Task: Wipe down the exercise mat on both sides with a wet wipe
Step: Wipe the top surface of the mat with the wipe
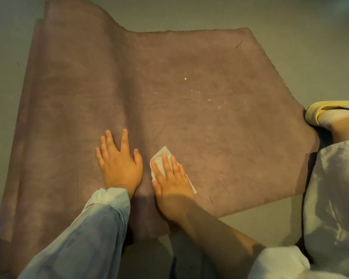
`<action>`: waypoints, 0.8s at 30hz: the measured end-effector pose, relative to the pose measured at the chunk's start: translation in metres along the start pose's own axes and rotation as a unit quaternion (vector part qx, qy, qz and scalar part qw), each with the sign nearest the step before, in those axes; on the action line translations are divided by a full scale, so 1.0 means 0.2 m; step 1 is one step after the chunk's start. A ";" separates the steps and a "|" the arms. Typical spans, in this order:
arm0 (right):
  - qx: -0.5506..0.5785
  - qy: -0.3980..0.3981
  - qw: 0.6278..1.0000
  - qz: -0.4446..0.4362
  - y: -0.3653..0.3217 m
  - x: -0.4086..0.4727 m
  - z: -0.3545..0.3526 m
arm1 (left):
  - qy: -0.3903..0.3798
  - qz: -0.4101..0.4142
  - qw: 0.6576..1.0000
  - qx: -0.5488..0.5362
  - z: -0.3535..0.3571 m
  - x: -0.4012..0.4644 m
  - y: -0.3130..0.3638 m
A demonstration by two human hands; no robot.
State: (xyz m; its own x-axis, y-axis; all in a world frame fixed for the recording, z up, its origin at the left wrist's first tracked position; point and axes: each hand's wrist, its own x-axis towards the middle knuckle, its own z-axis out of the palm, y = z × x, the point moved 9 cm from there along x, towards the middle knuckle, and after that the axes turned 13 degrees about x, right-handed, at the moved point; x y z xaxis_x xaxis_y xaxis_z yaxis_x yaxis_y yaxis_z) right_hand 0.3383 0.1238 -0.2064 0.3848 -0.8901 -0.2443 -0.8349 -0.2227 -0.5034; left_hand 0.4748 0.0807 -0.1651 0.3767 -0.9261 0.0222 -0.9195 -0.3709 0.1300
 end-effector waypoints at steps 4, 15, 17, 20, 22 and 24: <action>-0.051 0.025 0.998 0.005 0.14 -0.22 -0.07 | -0.003 0.003 1.000 -0.010 0.00 0.00 0.00; 0.027 0.139 0.911 0.386 0.92 -0.15 -0.51 | -0.009 0.000 1.000 -0.014 0.00 0.00 0.00; 0.018 0.121 0.928 0.353 0.80 -0.03 -0.46 | -0.008 -0.002 1.000 -0.009 0.00 0.00 0.00; -0.016 0.092 0.966 0.241 0.53 0.09 -0.34 | -0.008 0.000 1.000 0.000 0.01 0.00 0.00; -0.027 0.072 0.981 0.176 0.36 0.06 -0.22 | -0.007 -0.003 1.000 -0.002 0.01 0.00 0.00; -0.024 0.047 0.990 0.131 0.23 -0.02 -0.09 | -0.008 -0.004 1.000 -0.004 0.00 0.00 0.00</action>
State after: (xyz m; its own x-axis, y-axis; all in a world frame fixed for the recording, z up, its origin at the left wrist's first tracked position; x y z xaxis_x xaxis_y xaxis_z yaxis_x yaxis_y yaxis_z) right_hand 0.2905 0.1103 -0.2130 0.1169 -0.9522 -0.2822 -0.9194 0.0037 -0.3932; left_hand 0.4752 0.0814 -0.1660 0.3829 -0.9238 0.0042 -0.9153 -0.3787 0.1374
